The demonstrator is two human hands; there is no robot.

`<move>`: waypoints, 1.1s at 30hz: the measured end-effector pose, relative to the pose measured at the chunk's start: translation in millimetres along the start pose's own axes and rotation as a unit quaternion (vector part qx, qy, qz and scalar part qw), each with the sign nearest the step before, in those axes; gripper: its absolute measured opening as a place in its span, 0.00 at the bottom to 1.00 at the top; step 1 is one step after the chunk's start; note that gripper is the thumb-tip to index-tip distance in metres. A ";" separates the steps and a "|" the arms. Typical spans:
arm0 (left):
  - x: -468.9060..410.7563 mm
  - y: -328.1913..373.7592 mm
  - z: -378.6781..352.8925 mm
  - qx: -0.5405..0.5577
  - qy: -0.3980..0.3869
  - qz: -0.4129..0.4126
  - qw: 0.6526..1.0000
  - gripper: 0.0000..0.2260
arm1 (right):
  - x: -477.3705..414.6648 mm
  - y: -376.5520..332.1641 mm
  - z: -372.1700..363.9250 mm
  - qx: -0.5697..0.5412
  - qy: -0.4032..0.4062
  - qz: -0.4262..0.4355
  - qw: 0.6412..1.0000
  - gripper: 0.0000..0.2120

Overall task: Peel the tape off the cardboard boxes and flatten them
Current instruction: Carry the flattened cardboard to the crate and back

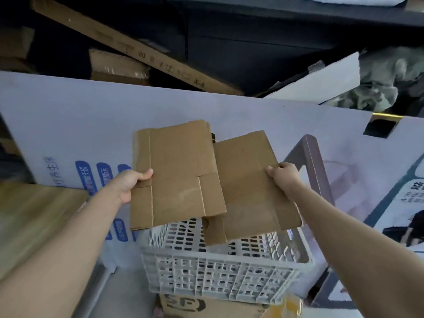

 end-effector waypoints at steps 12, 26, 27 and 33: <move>-6.6 -73.8 -71.2 0.037 0.016 0.076 0.996 0.10 | -61.4 38.8 -75.3 -0.006 -0.134 -0.037 0.990 0.15; -35.0 -95.1 -93.8 0.080 0.087 0.079 0.990 0.35 | -70.9 55.0 -106.8 -0.145 -0.243 -0.053 0.958 0.16; -34.5 -97.1 -91.0 0.087 0.101 0.079 0.988 0.37 | -71.1 52.9 -106.8 -0.144 -0.255 -0.053 0.955 0.17; -22.2 -105.6 -96.2 0.149 0.079 0.121 0.978 0.13 | -71.4 51.1 -107.1 -0.121 -0.346 -0.115 0.923 0.23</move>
Point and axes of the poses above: each hand's wrist, its own x-axis away from the middle knuckle, its own z-axis out of the back of the hand, y = z × x, the point moved 7 cm from there along -x, towards the middle knuckle, and after that the axes turned 11 degrees about -y, right-handed, at the moved point
